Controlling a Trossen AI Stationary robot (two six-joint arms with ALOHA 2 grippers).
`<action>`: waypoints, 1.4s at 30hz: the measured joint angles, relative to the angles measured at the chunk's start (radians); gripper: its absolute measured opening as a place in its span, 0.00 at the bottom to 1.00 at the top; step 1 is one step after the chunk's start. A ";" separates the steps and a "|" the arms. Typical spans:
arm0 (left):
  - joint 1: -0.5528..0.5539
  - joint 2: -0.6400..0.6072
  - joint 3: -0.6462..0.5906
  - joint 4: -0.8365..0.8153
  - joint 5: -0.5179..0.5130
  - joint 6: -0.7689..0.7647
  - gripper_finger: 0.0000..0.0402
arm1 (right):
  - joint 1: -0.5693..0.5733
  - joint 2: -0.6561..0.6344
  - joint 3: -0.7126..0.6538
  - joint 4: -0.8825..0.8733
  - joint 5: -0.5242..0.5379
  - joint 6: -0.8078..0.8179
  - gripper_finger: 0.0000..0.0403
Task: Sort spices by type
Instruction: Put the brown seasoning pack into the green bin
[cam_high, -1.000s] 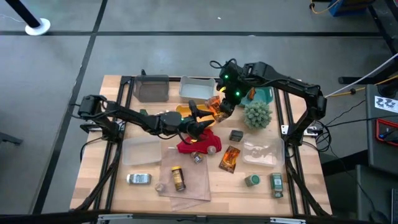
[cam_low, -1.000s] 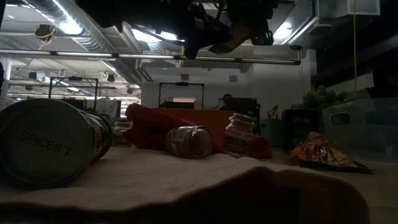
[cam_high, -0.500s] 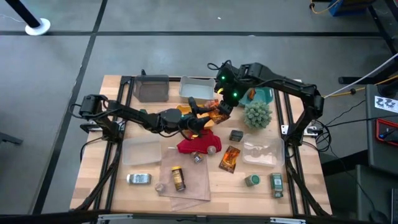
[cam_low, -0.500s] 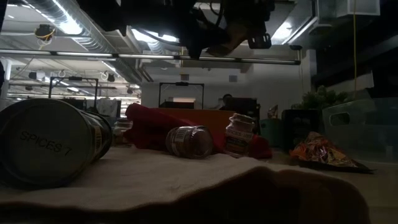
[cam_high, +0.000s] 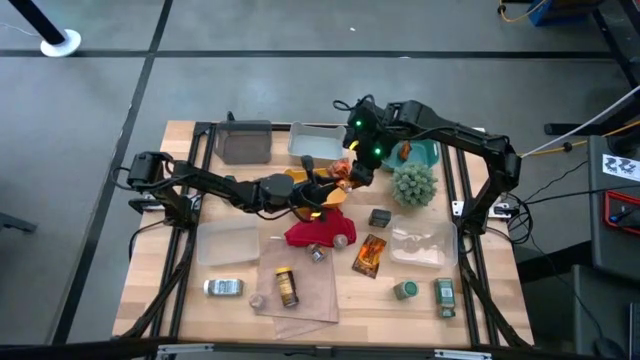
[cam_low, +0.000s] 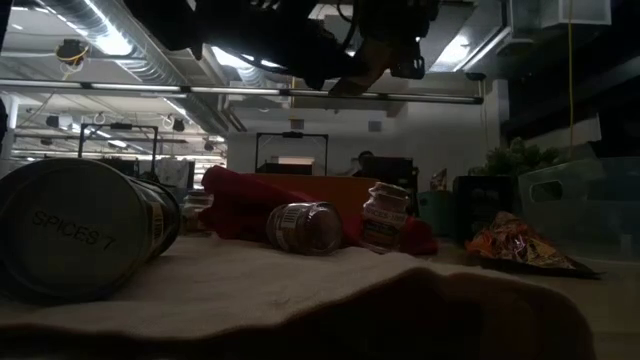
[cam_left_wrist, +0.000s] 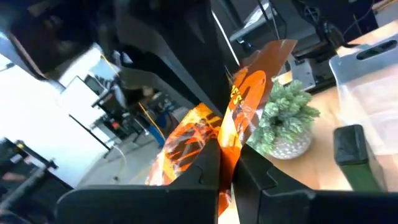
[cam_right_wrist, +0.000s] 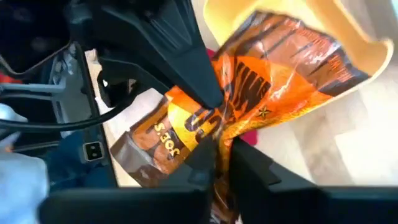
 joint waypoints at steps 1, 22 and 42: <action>0.000 0.000 0.000 -0.013 0.001 -0.020 0.02 | 0.000 0.000 0.000 0.002 0.011 -0.017 0.19; 0.005 -0.016 0.000 -0.247 0.023 -0.586 0.01 | 0.000 0.000 0.000 -0.114 0.174 -0.428 0.54; 0.042 -0.016 0.000 -0.145 0.097 -0.729 0.02 | 0.091 0.005 0.001 -0.003 0.223 -0.491 0.53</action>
